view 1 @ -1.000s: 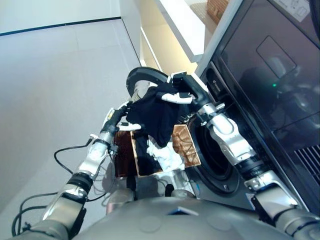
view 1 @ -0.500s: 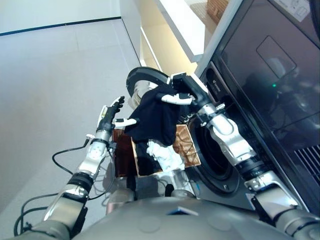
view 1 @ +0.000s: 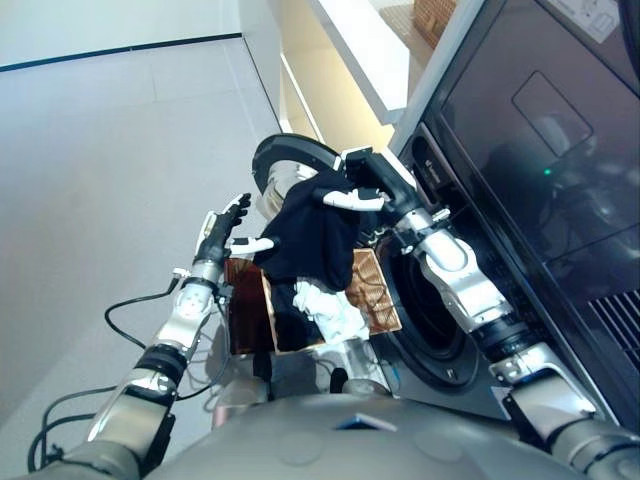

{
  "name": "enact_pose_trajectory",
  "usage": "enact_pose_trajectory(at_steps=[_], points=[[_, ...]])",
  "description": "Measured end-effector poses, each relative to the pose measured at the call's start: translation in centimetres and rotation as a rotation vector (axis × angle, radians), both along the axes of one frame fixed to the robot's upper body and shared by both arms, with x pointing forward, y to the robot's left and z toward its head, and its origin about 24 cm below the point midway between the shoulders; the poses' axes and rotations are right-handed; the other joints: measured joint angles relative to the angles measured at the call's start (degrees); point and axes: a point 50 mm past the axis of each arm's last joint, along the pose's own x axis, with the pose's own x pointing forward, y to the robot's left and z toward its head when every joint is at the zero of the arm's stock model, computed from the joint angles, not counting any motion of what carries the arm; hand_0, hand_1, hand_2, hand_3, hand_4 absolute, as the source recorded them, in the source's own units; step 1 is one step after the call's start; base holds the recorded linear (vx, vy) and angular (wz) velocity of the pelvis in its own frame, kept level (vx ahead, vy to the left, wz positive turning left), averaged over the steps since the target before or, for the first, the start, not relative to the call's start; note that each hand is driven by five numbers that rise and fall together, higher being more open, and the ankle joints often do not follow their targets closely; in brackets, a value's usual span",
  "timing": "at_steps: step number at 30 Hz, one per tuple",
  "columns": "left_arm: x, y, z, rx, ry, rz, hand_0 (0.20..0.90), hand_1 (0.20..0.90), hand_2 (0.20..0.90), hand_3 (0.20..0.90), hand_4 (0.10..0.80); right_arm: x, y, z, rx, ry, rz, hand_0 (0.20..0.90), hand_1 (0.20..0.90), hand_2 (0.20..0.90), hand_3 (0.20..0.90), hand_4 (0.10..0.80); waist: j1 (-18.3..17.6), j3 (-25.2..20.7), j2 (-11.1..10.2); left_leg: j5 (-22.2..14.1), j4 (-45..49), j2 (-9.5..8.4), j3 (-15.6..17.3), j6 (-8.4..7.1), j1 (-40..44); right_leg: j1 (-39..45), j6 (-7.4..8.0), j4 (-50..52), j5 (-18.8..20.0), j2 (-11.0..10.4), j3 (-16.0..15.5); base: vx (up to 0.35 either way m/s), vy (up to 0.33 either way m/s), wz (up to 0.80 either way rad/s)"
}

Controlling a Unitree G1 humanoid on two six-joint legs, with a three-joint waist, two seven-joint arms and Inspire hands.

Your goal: Pick up the clothes and place them into the washing machine

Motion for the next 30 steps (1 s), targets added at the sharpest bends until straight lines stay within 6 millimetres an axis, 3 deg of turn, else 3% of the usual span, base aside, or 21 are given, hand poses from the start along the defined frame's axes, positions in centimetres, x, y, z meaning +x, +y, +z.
enact_pose_trajectory(at_steps=[10, 19, 30], points=[[0.1, -0.6, 0.0, -0.006, 0.015, -0.059, 0.9, 0.9, 0.9, 0.9, 0.8, -0.3, 0.5, 1.3, -0.002, -0.037, 0.053, 0.2, 0.2, 0.2, 0.2, 0.3, -1.25, -0.01, 0.0, -0.14, 0.0, 0.0, 0.03, -0.21, -0.01, -0.02, 0.0, 0.0, 0.0, -0.01, 0.03, 0.0, 0.0, 0.0], [0.6, -3.5, -0.1, 0.041, 0.033, -0.253, 0.9, 0.9, 0.9, 0.9, 0.8, -0.5, 0.6, 1.3, -0.006, -0.035, 0.078, 0.2, 0.2, 0.2, 0.2, 0.3, -1.6, -0.03, 0.04, -0.14, 0.01, 0.02, 0.18, -0.22, 0.0, -0.07, 0.0, -0.02, 0.0, -0.01, 0.22, 0.0, 0.0, 0.0], [1.2, -4.1, 0.5, 0.047, 0.025, -0.316, 0.9, 0.9, 0.9, 0.9, 0.8, -0.6, 0.2, 1.5, -0.023, -0.036, 0.098, 0.2, 0.2, 0.2, 0.2, 0.3, -2.05, -0.08, 0.12, -0.15, 0.01, 0.02, 0.34, -0.22, 0.01, -0.11, 0.0, -0.01, 0.0, -0.01, 0.38, 0.0, 0.0, 0.0]])
